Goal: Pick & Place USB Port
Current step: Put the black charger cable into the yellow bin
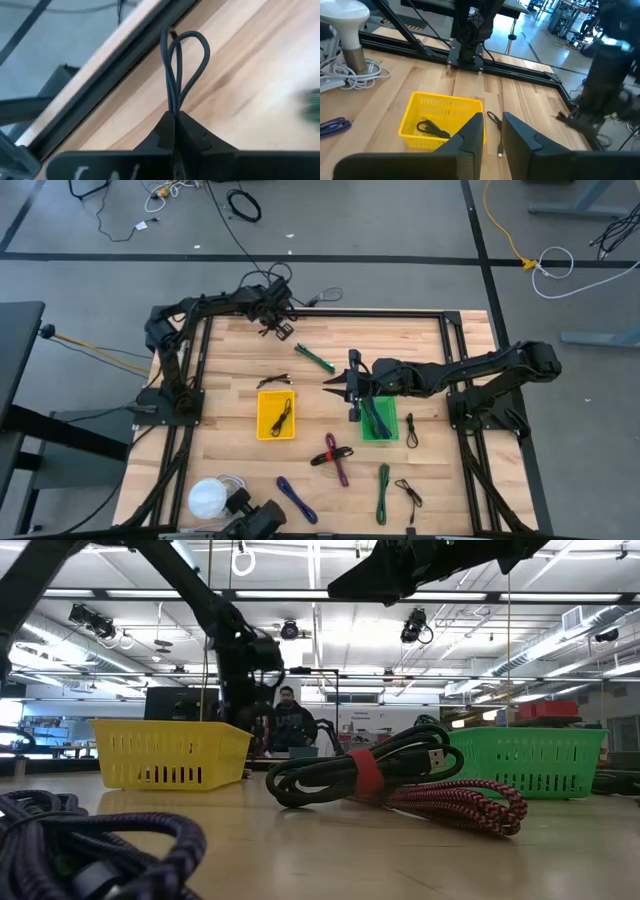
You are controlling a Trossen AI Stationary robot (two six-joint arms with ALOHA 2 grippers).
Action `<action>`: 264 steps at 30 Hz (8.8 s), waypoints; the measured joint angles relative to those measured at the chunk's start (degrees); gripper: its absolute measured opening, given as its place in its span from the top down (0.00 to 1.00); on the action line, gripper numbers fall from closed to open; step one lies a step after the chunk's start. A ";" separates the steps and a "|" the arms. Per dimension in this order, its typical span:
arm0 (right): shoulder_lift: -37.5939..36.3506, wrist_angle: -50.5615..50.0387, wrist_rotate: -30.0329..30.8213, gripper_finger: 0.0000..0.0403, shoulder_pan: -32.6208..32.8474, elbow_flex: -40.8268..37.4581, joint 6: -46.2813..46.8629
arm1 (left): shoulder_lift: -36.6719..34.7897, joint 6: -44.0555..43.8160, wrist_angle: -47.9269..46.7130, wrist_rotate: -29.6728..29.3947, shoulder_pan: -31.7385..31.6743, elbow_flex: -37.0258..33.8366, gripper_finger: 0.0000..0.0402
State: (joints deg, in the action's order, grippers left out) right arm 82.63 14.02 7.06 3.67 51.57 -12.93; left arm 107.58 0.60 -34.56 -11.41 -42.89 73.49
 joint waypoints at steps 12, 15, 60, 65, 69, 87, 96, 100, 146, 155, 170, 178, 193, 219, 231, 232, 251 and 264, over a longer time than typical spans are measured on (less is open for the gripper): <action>0.00 -0.02 0.01 0.82 -0.16 0.00 0.42 | -19.66 -0.27 0.49 2.57 7.17 0.00 0.99; 0.00 -0.02 0.03 0.82 -0.16 0.00 0.42 | -24.37 -0.02 0.36 2.57 9.41 0.00 0.99; 0.00 -1.31 0.06 0.82 -3.73 0.00 -1.09 | -61.84 -58.71 13.44 -15.97 58.34 -43.24 0.99; 0.00 -1.33 0.04 0.82 -3.73 0.00 -1.09 | -60.66 -62.61 20.57 -21.13 62.91 -45.99 0.99; 0.00 -1.45 0.03 0.82 -3.73 0.00 -1.10 | -57.66 -67.18 26.06 -23.41 65.11 -48.80 0.99; 0.00 -2.18 0.02 0.82 -3.71 0.00 -1.33 | -41.00 -73.92 38.63 -25.93 66.90 -49.62 0.99; 0.00 -2.27 0.01 0.82 -3.71 0.00 -1.20 | -39.33 -73.92 38.98 -26.28 66.85 -49.62 0.90; 0.00 -2.32 0.01 0.82 -3.71 0.00 -1.15 | -39.33 -73.62 38.88 -26.28 66.85 -49.62 0.89; 0.01 -2.58 -0.02 0.82 -3.69 0.00 0.44 | -45.38 -1.06 2.39 -9.12 34.58 -40.11 0.83; 0.02 -2.54 -0.02 0.82 -3.71 0.00 0.44 | -45.34 2.87 5.53 -8.19 32.36 -40.11 0.63; 0.02 -2.05 -0.08 0.82 -3.71 0.00 1.49 | -33.45 5.25 10.06 -5.60 24.92 -40.06 0.59; 0.02 -2.05 -0.06 0.82 -3.71 0.00 1.49 | -26.86 9.13 16.49 0.88 22.54 -40.06 0.59; 0.02 -2.14 -0.04 0.82 -3.71 0.00 1.47 | -23.13 12.13 16.99 8.45 18.16 -39.98 0.96; 0.04 11.94 -0.04 0.82 -4.67 -7.39 2.78 | -25.86 14.33 7.02 10.37 19.94 -32.44 0.86; 0.02 12.26 -0.04 0.82 -4.67 -7.39 3.11 | -25.50 13.99 9.67 8.60 20.01 -32.41 0.51; 0.03 12.26 -0.04 0.82 -4.67 -7.39 3.19 | -25.29 14.01 9.94 8.62 20.01 -32.41 0.49; 0.03 12.61 -0.17 0.82 -4.67 -7.37 3.25 | -17.09 14.81 13.16 9.77 20.62 -32.21 0.49; 0.02 12.31 -0.17 0.82 -4.67 -7.34 3.24 | -16.52 15.80 13.05 6.54 20.56 -31.10 0.93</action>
State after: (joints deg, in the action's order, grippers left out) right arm 82.65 26.33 6.90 -0.99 44.23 -9.69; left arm 91.06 16.40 -21.50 -4.88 -22.33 42.40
